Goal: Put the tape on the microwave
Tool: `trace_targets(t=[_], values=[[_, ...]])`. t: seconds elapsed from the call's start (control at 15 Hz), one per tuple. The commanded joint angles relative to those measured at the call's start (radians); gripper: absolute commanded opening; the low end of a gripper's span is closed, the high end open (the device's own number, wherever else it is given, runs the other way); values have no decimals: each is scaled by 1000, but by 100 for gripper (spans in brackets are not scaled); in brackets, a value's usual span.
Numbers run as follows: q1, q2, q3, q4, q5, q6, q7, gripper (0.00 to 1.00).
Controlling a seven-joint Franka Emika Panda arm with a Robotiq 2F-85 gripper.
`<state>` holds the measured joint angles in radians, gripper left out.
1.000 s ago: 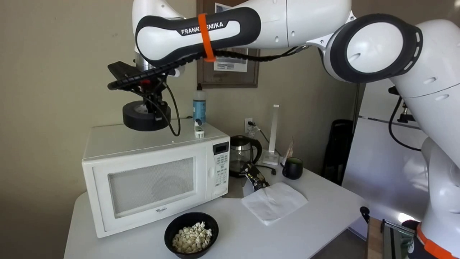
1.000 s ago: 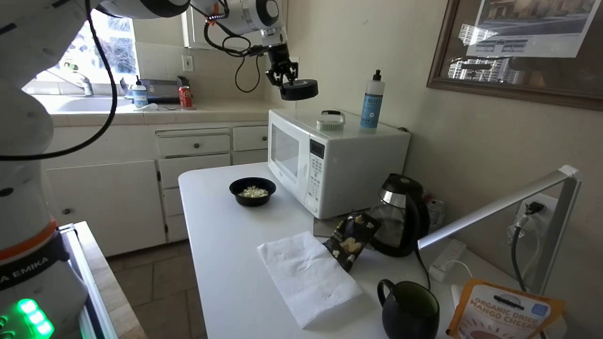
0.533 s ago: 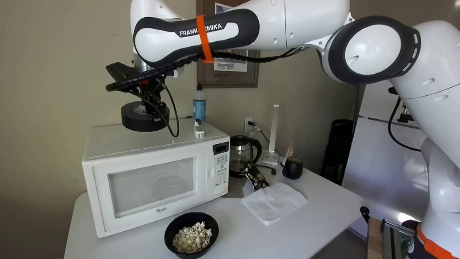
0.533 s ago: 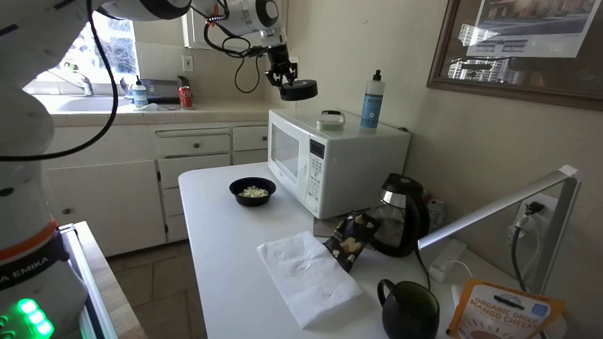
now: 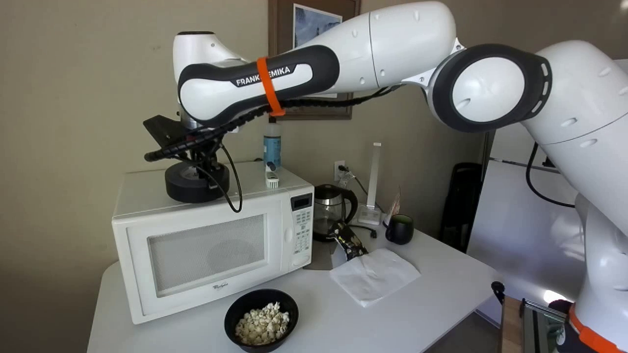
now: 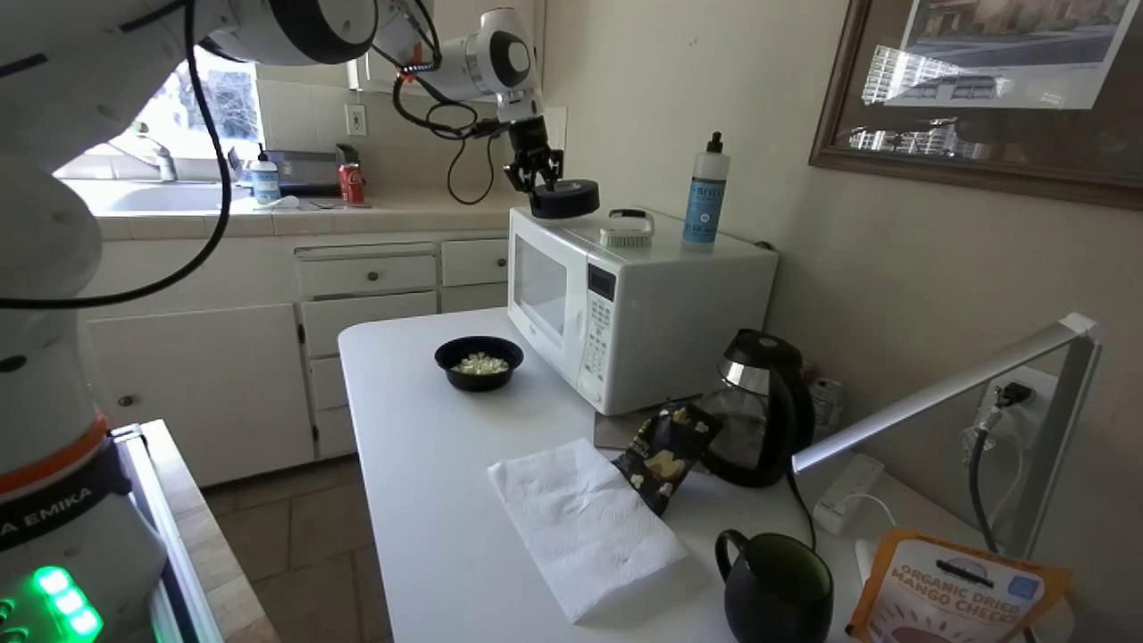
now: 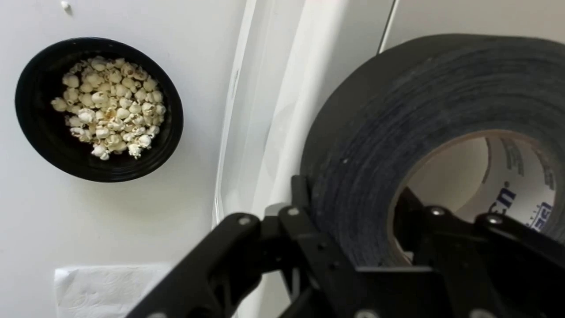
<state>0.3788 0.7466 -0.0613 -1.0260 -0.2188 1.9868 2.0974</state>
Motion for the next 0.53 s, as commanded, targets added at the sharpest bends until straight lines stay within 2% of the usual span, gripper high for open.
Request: trace_targets(t=[0.0, 0.27, 0.47], values=[[-9, 49, -8, 65, -11, 73, -6, 20], [-26, 68, -12, 84, -7, 142, -7, 20], [-44, 87, -6, 102, 6, 143, -17, 20]])
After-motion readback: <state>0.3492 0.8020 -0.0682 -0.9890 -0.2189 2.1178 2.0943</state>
